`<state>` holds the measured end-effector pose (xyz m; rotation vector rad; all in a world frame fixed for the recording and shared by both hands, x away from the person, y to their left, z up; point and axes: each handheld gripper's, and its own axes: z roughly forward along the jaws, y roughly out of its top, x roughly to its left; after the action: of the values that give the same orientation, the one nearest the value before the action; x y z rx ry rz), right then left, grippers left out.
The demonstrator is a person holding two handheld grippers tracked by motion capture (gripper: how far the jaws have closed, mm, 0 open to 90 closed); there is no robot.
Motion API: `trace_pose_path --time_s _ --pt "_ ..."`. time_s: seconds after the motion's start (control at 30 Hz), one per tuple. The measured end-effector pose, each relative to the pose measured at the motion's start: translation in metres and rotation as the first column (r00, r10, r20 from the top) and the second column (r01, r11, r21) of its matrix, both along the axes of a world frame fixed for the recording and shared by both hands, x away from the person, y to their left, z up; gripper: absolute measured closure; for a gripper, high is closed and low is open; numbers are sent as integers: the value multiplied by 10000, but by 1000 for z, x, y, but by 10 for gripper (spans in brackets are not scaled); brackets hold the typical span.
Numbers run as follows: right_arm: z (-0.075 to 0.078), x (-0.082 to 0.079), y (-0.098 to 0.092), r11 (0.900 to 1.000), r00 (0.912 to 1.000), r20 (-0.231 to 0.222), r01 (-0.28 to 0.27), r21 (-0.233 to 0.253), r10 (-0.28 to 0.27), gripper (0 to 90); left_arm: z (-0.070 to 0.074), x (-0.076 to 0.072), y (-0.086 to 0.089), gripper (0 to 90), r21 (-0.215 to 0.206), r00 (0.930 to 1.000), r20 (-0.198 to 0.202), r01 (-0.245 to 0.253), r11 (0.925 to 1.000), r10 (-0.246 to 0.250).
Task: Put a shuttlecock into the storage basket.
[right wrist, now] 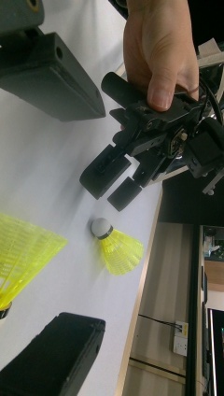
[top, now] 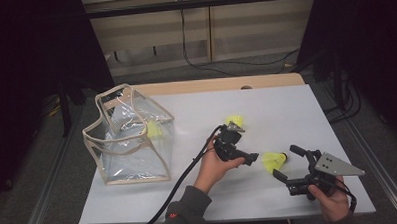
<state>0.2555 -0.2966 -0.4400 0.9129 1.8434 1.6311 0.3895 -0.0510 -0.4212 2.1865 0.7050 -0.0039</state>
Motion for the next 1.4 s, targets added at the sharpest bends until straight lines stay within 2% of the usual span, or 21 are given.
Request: trace_pose_path --time_s 0.43,0.57,1.1,1.27,1.4 --pt "0 1 1 10000 10000 -33 -41 -24 41 11 -12 3 -6 72 150 9999 -131 74 9999 -72" --pt "1 1 1 10000 10000 -9 -50 -8 50 11 -15 4 -9 72 51 9998 -189 58 10000 -57" --pt "0 0 3 9999 9999 -64 -101 -55 100 11 -15 4 -16 76 100 9996 -123 260 9996 -259" --pt "0 0 2 9999 9999 -54 -86 -70 85 11 -15 3 -19 80 -53 9996 -34 286 9996 -286" --pt "0 0 1 10000 10000 -3 -76 -35 76 10 -16 2 -22 80 46 9991 -9 415 9991 -415"
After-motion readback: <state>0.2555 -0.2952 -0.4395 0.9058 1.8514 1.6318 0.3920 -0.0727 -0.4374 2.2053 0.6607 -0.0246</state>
